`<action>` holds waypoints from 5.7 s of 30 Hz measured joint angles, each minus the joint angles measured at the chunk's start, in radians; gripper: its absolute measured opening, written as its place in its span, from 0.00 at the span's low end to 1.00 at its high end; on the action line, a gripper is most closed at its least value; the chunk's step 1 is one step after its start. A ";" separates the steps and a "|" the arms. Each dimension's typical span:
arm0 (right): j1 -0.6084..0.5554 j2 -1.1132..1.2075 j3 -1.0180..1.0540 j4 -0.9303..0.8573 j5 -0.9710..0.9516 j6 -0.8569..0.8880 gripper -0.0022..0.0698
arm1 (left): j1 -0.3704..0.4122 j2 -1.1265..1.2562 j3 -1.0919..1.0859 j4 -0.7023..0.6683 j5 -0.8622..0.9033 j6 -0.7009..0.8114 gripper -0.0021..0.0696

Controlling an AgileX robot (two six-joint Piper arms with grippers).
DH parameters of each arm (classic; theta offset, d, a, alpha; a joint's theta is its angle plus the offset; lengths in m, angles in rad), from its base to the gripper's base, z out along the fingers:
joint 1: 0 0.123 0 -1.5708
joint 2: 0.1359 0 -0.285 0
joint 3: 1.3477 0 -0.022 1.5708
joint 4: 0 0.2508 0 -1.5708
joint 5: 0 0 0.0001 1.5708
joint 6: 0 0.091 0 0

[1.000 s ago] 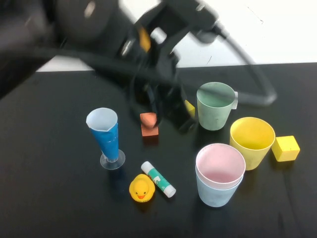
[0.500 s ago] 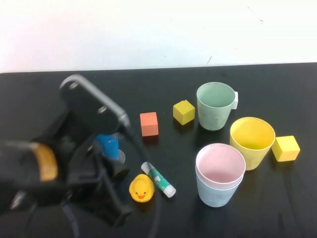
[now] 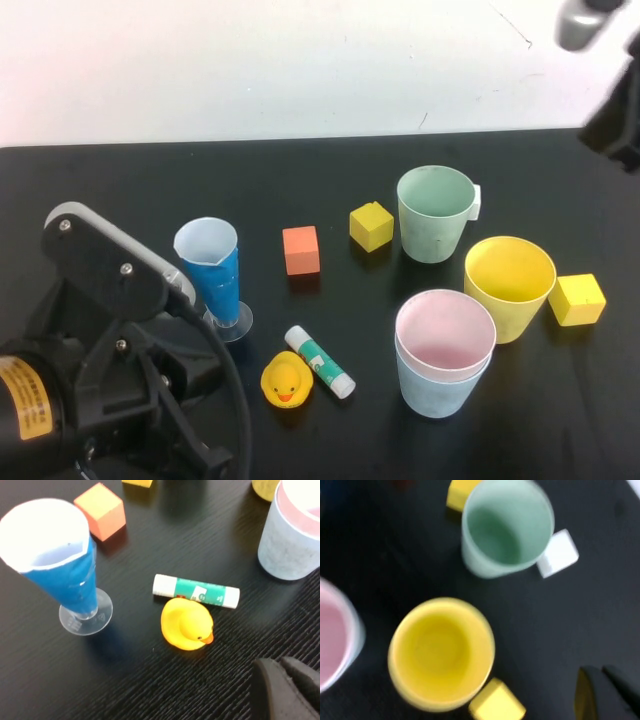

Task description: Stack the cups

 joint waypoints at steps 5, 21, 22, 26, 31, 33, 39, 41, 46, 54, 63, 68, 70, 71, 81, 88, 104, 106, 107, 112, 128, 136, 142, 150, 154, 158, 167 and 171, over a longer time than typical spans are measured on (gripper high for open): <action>0.002 0.166 -0.166 0.005 0.000 0.020 0.18 | 0.000 0.000 0.000 0.000 0.015 -0.005 0.03; 0.002 0.582 -0.398 0.135 -0.080 0.033 0.73 | 0.000 0.000 0.001 0.007 0.040 -0.032 0.03; 0.002 0.602 -0.398 0.153 -0.080 0.033 0.73 | 0.000 0.000 0.001 0.007 0.044 -0.032 0.03; 0.002 0.643 -0.398 0.170 -0.080 0.033 0.59 | 0.000 0.000 0.001 0.007 0.057 -0.034 0.03; 0.004 0.646 -0.434 0.170 -0.060 0.021 0.13 | 0.000 0.000 0.001 0.008 0.066 -0.036 0.03; 0.004 0.641 -0.475 0.171 -0.034 0.017 0.09 | 0.000 0.000 0.001 0.010 0.073 -0.036 0.03; 0.004 0.562 -0.603 0.148 0.075 0.014 0.07 | 0.000 0.000 0.001 0.012 0.077 -0.036 0.03; 0.004 0.506 -0.618 0.116 0.080 0.030 0.07 | 0.000 0.000 0.001 0.014 0.077 -0.036 0.03; 0.004 0.315 -0.547 0.054 0.091 0.060 0.07 | 0.000 0.000 0.001 0.018 0.079 -0.036 0.03; 0.004 0.131 -0.145 0.077 0.092 0.037 0.07 | 0.000 0.000 0.001 0.045 0.079 -0.036 0.03; 0.004 0.135 0.051 0.124 0.032 0.027 0.07 | 0.000 0.000 0.001 0.049 0.077 -0.036 0.03; 0.004 0.142 0.052 0.128 -0.002 0.002 0.08 | 0.000 0.000 0.001 0.049 0.079 -0.038 0.03; 0.004 0.152 0.052 0.128 -0.004 -0.003 0.11 | 0.000 0.000 0.001 0.049 0.079 -0.040 0.03; 0.004 0.160 0.052 0.128 -0.004 -0.006 0.13 | 0.000 0.000 0.001 0.049 0.079 -0.039 0.03; 0.004 0.228 0.054 0.134 0.019 -0.008 0.40 | 0.000 0.000 0.001 0.049 0.079 -0.039 0.03; 0.004 0.327 0.054 0.134 0.033 -0.009 0.41 | 0.000 0.000 0.001 0.049 0.079 -0.039 0.03; 0.004 0.103 0.054 0.132 0.070 -0.040 0.14 | 0.000 0.000 0.001 0.049 0.100 -0.039 0.03; 0.006 0.038 0.054 0.154 0.076 -0.061 0.14 | 0.000 0.000 0.001 0.049 0.093 -0.039 0.03; 0.008 0.016 0.054 0.167 0.078 -0.074 0.14 | 0.000 0.000 0.001 0.049 0.090 -0.039 0.03; 0.060 -0.053 0.054 0.261 0.087 -0.146 0.14 | 0.000 0.000 0.001 0.049 0.083 -0.039 0.03; 0.183 0.090 0.054 0.183 0.090 -0.186 0.14 | 0.000 0.000 0.001 0.049 0.082 -0.032 0.03; 0.183 0.110 0.054 0.214 0.086 -0.186 0.24 | 0.000 0.000 0.001 0.049 0.082 -0.032 0.03; 0.183 0.110 0.054 0.214 0.085 -0.188 0.34 | 0.000 0.000 0.001 0.049 0.082 -0.032 0.03; 0.183 0.084 0.054 0.214 0.084 -0.143 0.30 | 0.000 -0.004 0.003 0.110 0.158 -0.041 0.03; 0.183 0.000 0.082 0.226 0.073 -0.143 0.19 | 0.000 -0.067 0.060 0.156 0.126 -0.125 0.03; 0.183 -0.164 0.194 0.270 -0.025 -0.149 0.10 | 0.000 -0.218 0.187 0.179 0.043 -0.251 0.03; 0.183 -0.616 0.604 0.452 -0.402 -0.312 0.03 | 0.000 -0.508 0.319 0.453 -0.018 -0.562 0.03; 0.183 -0.811 0.790 0.485 -0.518 -0.367 0.03 | 0.000 -0.538 0.319 0.568 -0.029 -0.642 0.03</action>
